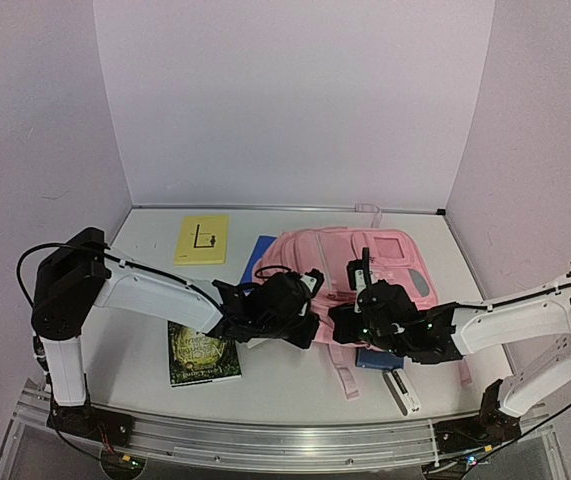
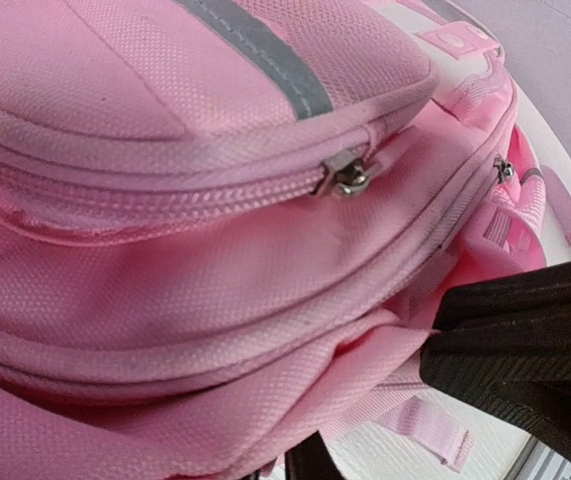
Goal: Pack the student bag
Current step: Unzip the student bag at the center of the board.
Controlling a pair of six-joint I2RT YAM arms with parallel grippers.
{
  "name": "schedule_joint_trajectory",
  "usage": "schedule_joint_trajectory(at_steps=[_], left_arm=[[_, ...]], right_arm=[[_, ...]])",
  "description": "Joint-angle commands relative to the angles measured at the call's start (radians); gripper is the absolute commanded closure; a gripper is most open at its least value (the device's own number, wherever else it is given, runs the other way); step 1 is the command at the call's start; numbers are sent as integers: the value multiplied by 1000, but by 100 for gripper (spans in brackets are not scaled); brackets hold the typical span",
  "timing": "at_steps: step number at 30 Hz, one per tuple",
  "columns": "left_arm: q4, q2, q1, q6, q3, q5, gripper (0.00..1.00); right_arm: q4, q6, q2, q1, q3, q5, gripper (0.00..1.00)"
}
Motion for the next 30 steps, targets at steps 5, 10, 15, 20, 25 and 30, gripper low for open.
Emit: schedule_joint_trajectory(at_steps=[5,10,15,20,25,30], left_arm=[[46,0,6,-27,0,-19,100],[-75,-38,18,-85,8,-108,100],[-175,-88,82,-118,-8,-129,100],[-180,-153,162,-81,-57,-109,100],[-220,-177,267,-39,-52,-111,100],[-174,-167,360,58,-38,-56,100]], right_arm=[[122,27,-23,4,-1,39,100],[108,29,-34,3,-10,72,100],[57,27,-43,4,-16,103,100],[28,17,-53,3,-28,108,100],[5,13,-54,4,-35,118,100],[1,-31,-58,4,-36,89,100]])
